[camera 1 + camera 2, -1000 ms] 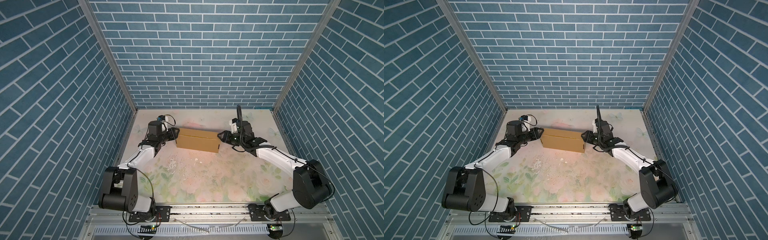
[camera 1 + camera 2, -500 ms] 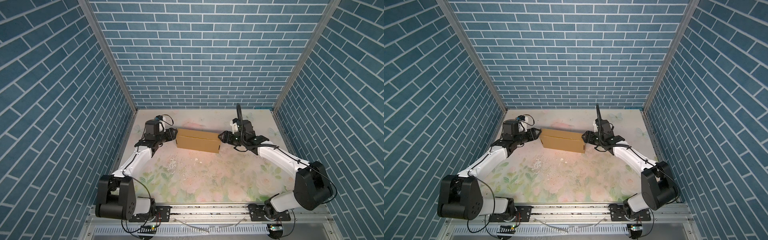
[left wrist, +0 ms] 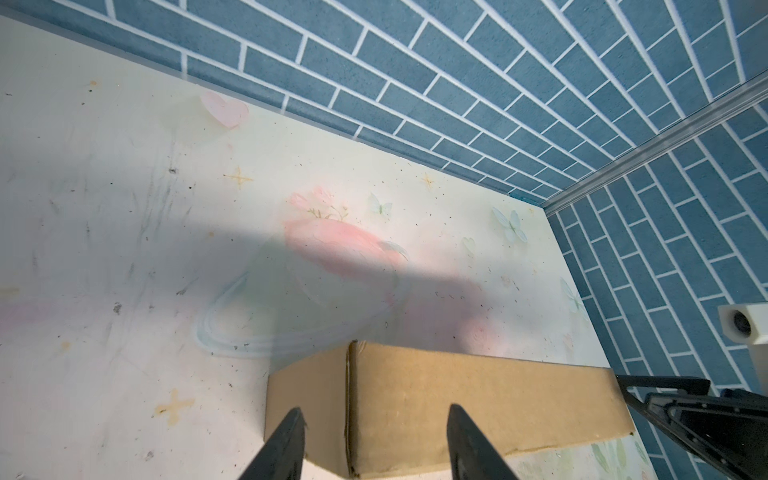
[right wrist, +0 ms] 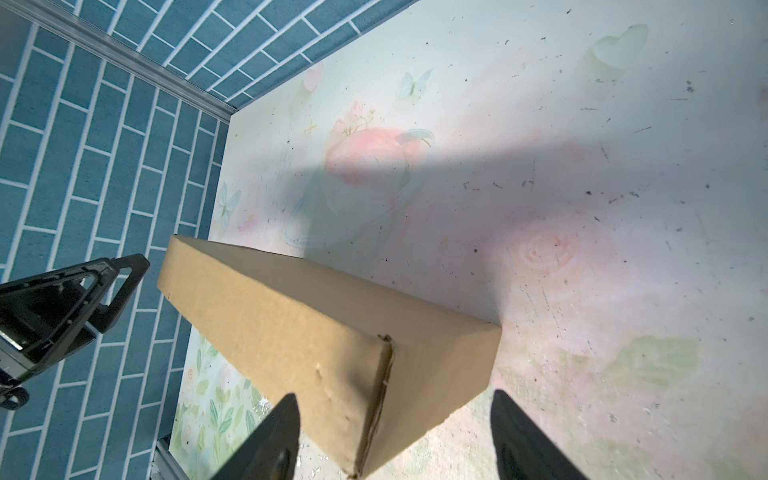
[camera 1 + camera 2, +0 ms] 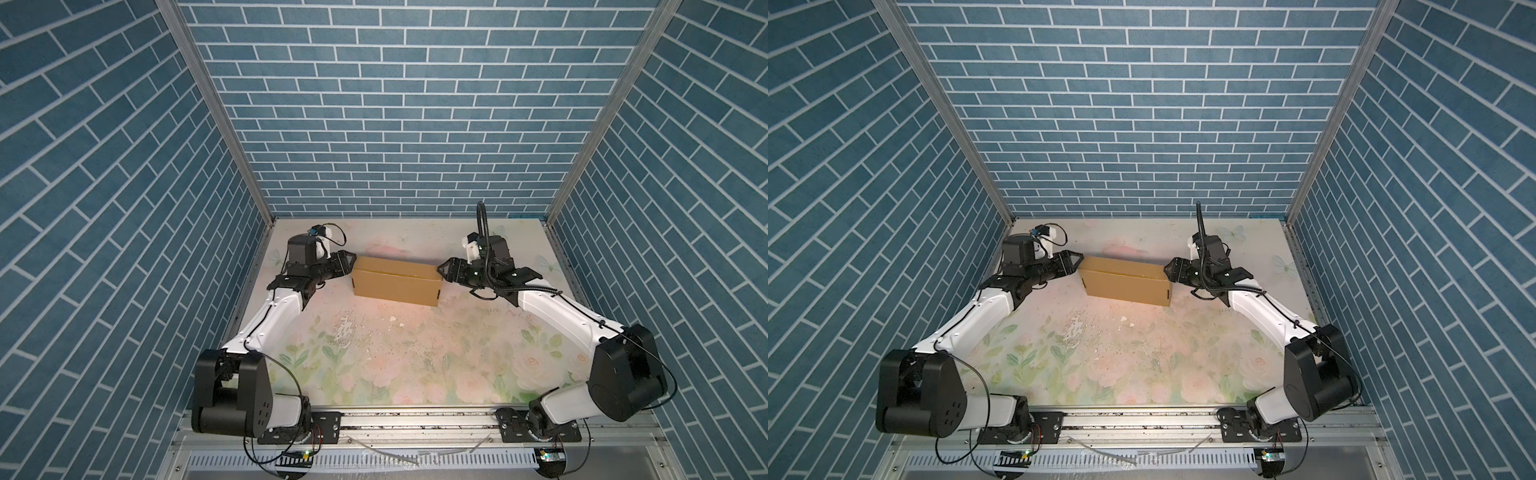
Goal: Fold the paper box
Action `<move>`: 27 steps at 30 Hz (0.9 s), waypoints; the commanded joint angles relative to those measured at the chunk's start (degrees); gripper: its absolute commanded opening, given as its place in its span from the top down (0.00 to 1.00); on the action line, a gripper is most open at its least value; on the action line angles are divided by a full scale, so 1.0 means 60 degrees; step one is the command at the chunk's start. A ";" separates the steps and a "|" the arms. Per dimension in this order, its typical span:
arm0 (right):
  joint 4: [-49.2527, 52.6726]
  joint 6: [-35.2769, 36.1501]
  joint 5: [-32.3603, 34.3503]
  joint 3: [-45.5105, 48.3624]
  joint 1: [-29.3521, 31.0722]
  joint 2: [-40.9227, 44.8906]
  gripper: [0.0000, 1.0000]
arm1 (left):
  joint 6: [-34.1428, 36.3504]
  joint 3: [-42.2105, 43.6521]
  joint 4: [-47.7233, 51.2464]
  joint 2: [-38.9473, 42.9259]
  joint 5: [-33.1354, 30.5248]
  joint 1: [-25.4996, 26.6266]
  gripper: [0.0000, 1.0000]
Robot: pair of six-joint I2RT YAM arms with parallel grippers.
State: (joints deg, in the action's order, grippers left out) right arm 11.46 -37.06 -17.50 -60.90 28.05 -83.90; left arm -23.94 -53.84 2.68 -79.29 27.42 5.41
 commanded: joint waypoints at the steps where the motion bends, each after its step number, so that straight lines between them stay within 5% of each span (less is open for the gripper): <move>1: 0.0078 0.0097 -0.0244 -0.0608 -0.0032 0.0098 0.28 | -0.0067 -0.0282 -0.0106 -0.0357 0.0428 -0.0052 0.45; 27: 0.0241 0.0112 -0.0573 -0.0612 0.0010 -0.0680 0.39 | -0.0283 0.0362 -0.0505 -0.0771 0.1069 -0.0030 0.50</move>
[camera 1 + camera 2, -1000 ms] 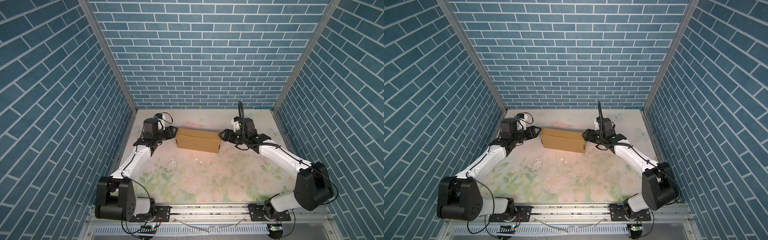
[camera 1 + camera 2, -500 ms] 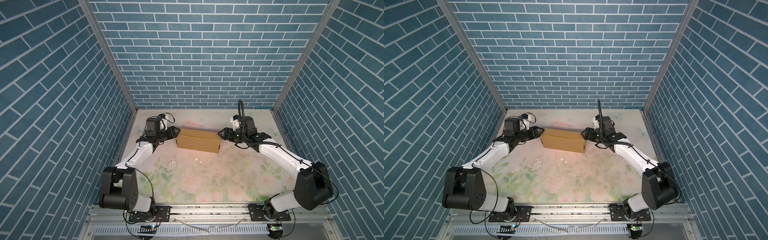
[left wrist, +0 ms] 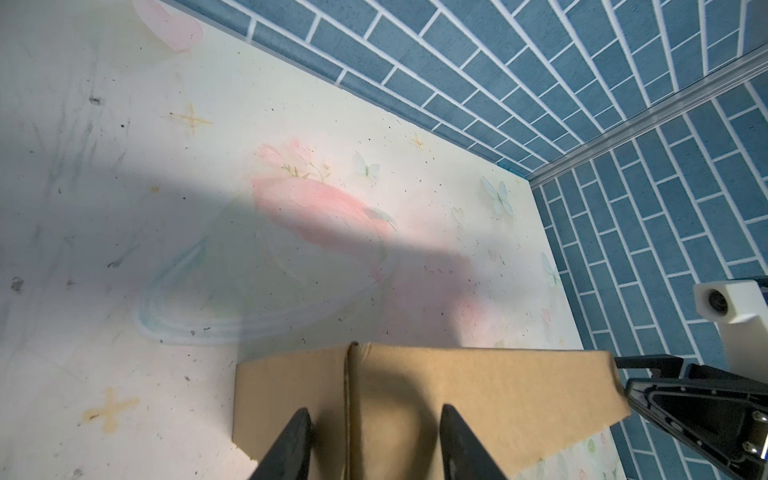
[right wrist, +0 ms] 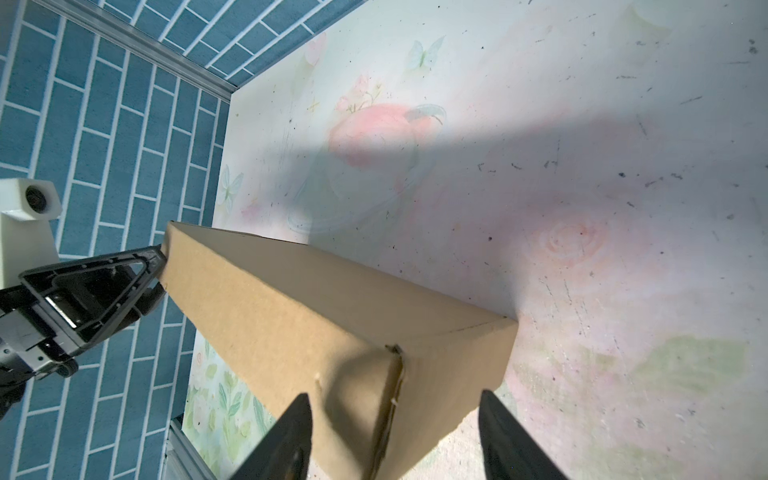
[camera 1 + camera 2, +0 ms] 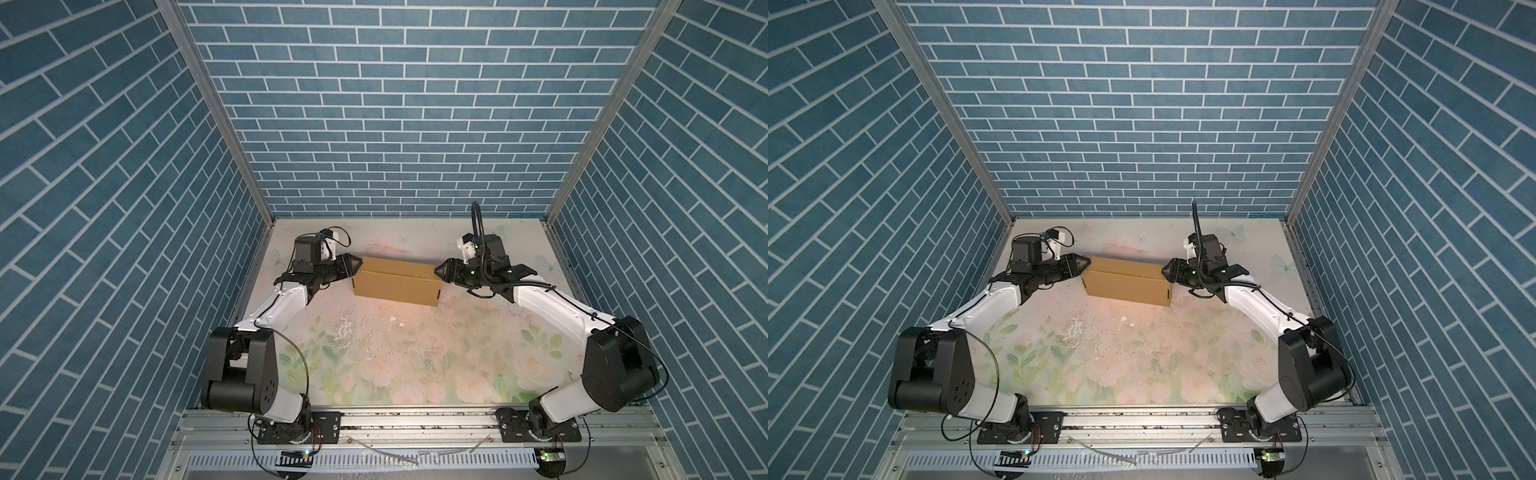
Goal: Fold the paper box
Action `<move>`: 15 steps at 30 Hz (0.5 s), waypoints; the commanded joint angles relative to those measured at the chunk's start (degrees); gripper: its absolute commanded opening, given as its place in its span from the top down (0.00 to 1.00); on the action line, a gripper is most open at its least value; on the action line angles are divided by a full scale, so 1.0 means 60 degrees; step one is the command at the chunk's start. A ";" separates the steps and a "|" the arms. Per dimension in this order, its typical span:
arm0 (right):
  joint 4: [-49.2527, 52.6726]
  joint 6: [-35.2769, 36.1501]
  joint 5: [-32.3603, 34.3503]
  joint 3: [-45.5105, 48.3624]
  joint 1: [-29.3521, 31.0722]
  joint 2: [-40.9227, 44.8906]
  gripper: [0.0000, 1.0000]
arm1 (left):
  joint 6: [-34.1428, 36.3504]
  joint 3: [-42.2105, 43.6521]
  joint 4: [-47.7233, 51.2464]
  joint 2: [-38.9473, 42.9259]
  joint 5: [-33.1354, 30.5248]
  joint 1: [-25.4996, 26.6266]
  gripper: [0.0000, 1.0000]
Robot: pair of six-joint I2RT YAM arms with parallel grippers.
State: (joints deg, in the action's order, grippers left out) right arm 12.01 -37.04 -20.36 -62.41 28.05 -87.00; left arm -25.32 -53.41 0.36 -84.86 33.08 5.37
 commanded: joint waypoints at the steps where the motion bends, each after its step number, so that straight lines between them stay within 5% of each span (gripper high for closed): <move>1: 0.0174 0.0119 -0.0107 -0.0372 0.0026 -0.0173 0.40 | -0.0056 0.0387 -0.0106 0.0249 0.0112 -0.0030 0.50; 15: 0.0518 0.0475 -0.0366 0.0342 0.0307 0.0173 0.50 | -0.0313 0.2016 -0.0002 0.1733 -0.0007 -0.0017 0.51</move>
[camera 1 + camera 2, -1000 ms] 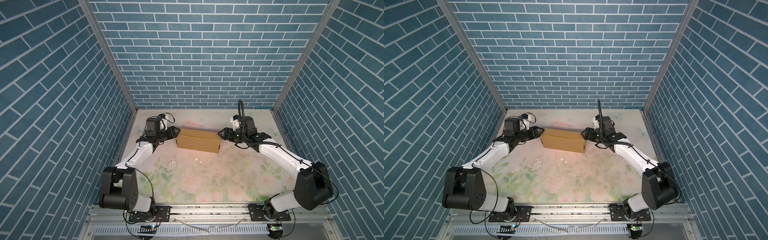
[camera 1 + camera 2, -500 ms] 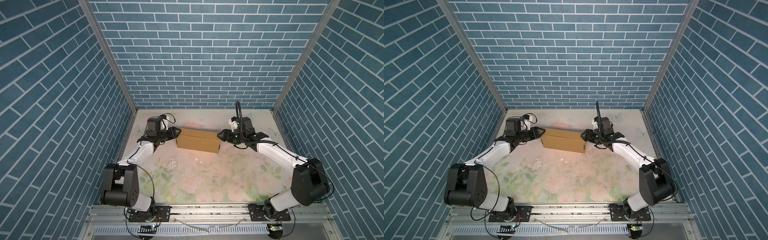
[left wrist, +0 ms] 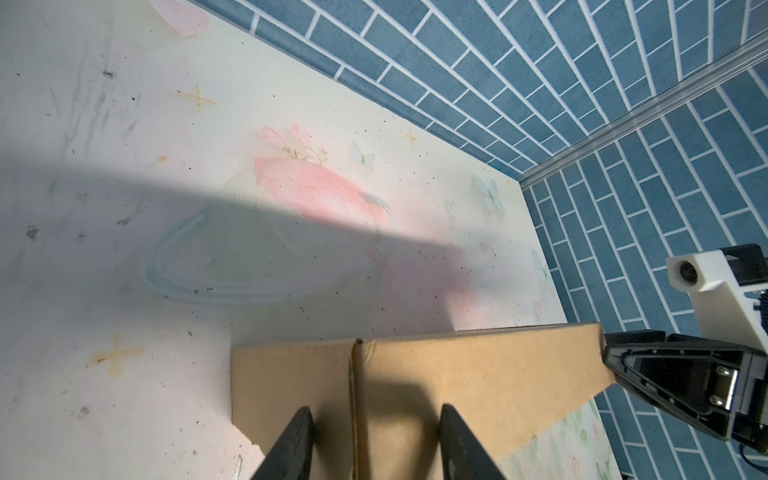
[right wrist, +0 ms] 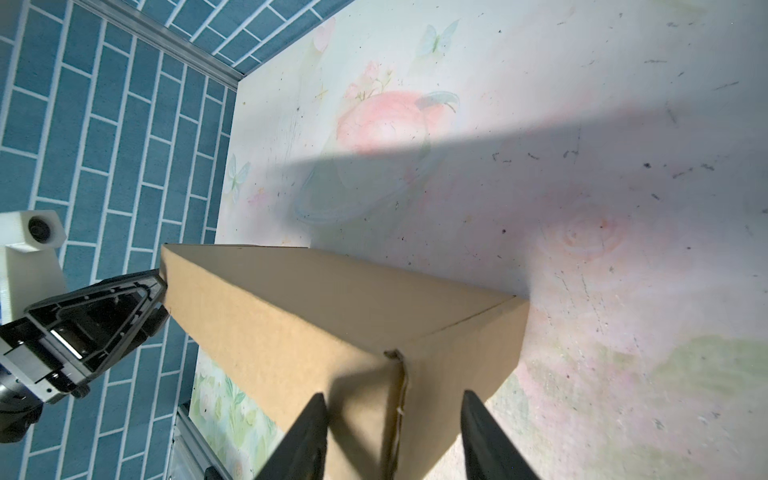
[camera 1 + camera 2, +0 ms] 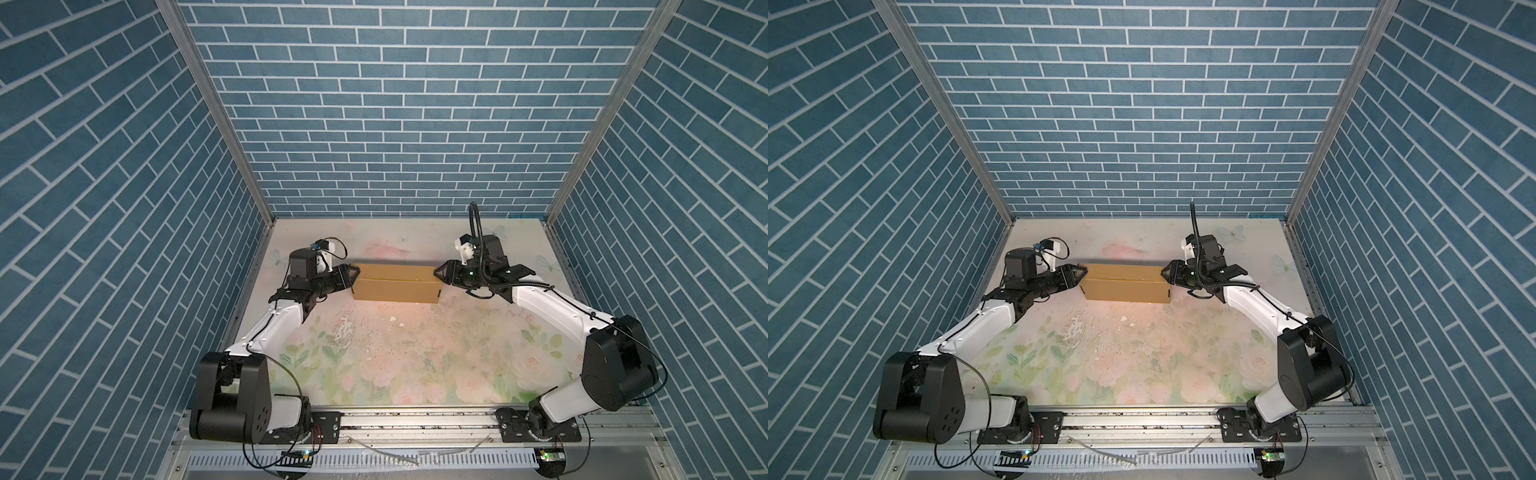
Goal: Fold the paper box
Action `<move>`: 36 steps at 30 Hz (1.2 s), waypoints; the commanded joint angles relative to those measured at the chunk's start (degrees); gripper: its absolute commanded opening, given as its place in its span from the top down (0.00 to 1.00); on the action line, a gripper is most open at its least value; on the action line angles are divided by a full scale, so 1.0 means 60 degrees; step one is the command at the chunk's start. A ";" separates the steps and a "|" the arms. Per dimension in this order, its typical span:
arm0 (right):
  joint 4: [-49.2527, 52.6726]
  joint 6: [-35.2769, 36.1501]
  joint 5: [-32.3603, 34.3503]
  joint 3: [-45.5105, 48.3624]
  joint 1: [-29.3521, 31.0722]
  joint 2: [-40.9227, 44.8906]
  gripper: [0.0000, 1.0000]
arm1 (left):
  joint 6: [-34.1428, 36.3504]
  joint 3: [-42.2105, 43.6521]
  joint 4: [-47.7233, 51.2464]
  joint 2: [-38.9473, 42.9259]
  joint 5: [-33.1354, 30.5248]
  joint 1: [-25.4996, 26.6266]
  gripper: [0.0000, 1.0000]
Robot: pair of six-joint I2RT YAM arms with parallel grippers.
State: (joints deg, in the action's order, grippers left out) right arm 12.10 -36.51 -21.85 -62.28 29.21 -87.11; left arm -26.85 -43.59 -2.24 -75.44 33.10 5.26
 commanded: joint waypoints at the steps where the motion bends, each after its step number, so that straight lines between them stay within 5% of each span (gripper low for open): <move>1: 0.0499 0.0402 -0.0132 0.0409 0.0137 0.0243 0.50 | -0.0082 0.0496 0.0457 0.0296 -0.0009 0.0003 0.51; 14: 0.0500 0.0559 -0.0358 0.1046 0.0317 0.0759 0.50 | 0.0249 0.1131 0.1509 0.1512 -0.0384 0.0003 0.51; 36: 0.0488 0.0767 -0.0303 0.0652 0.0317 0.0425 0.50 | 0.0240 0.1172 0.1551 0.1542 -0.0581 0.0003 0.51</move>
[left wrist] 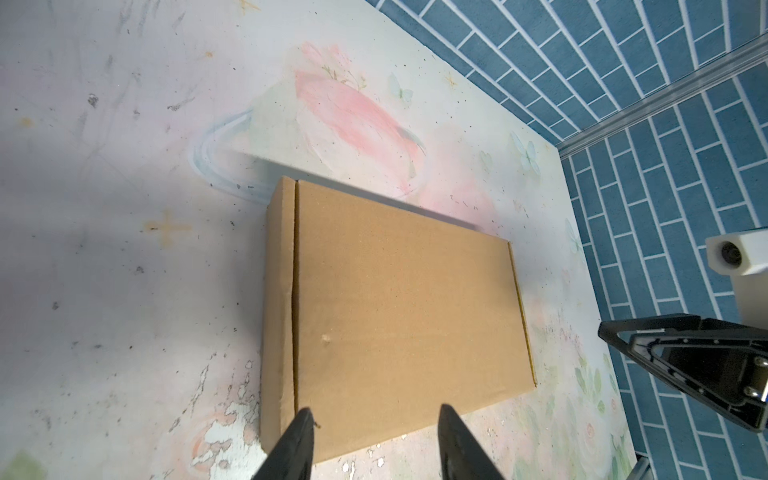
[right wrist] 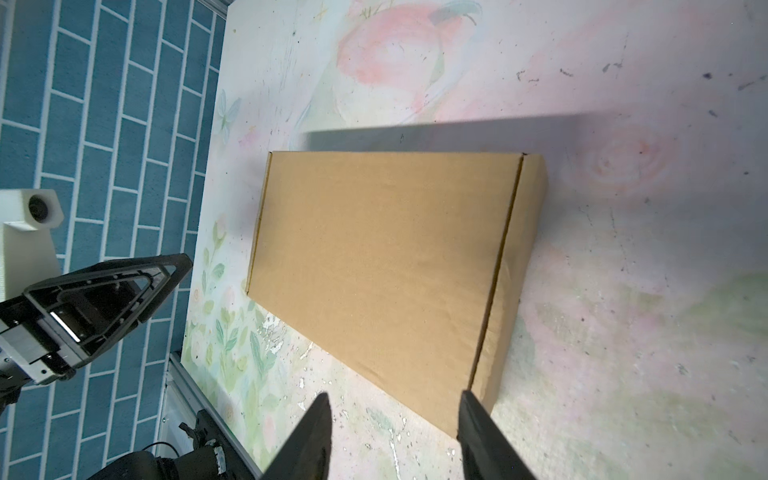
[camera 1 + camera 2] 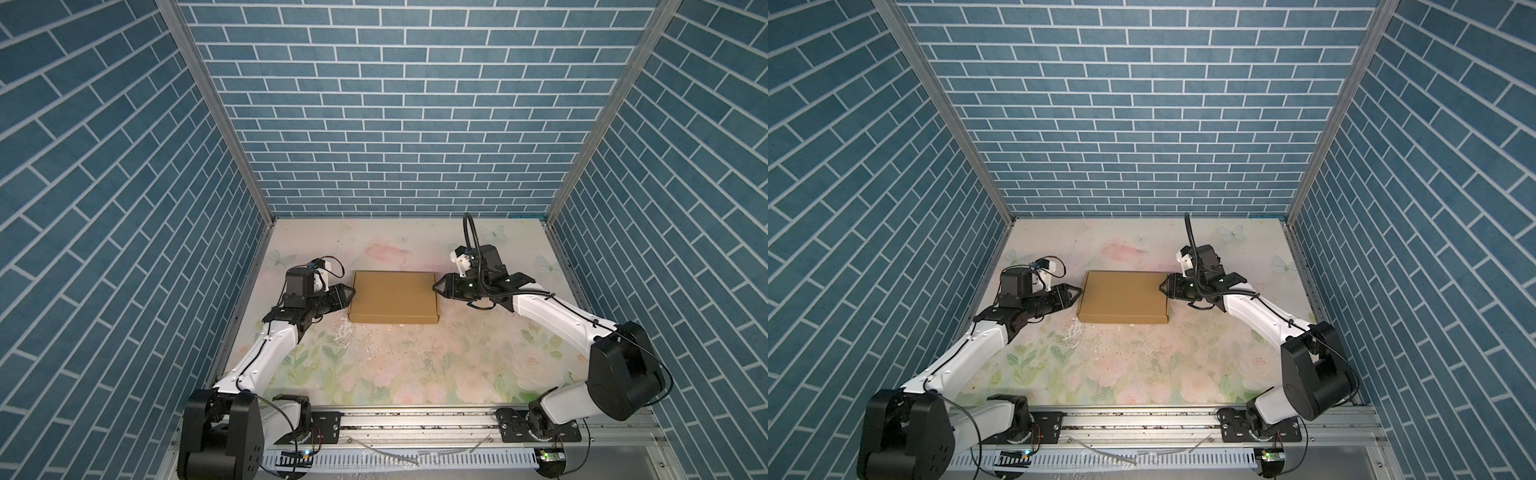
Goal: Fold the paper box
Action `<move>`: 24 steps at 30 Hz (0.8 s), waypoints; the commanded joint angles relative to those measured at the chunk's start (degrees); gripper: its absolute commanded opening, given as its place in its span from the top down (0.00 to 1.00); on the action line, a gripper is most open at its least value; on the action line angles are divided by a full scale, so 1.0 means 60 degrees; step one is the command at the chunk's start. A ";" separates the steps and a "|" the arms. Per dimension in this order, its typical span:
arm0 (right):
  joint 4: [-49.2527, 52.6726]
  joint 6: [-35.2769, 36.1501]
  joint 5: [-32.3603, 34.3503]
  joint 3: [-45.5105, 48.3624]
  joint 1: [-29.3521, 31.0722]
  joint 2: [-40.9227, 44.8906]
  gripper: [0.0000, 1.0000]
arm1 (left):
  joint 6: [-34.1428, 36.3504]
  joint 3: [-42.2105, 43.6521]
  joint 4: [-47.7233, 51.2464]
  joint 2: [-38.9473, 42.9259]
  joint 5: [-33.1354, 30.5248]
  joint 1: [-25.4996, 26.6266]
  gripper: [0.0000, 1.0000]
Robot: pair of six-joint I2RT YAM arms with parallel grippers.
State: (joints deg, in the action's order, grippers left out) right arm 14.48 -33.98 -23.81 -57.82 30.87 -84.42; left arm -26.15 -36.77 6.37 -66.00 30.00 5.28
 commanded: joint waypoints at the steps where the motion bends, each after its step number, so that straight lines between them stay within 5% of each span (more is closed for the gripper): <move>1: 0.0088 0.0344 0.0064 -0.0076 0.0040 -0.0007 0.50 | 0.0137 0.0035 0.0129 0.0001 -0.0081 -0.0001 0.51; 20: -0.2900 -0.0316 0.0570 0.0960 0.0039 -0.1061 0.38 | -0.0162 0.1452 -0.0234 0.0793 -0.0791 -0.0001 0.45; 24: -0.5119 -0.0350 0.0876 0.1813 0.0040 -0.1074 0.18 | 0.0126 0.1237 0.0510 0.1566 -0.1527 -0.0001 0.36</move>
State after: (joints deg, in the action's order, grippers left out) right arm -4.29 -35.22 -20.69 -50.13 30.87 -90.54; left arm -26.57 -28.58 6.66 -59.37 24.77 5.28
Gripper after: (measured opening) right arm 0.756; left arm 0.626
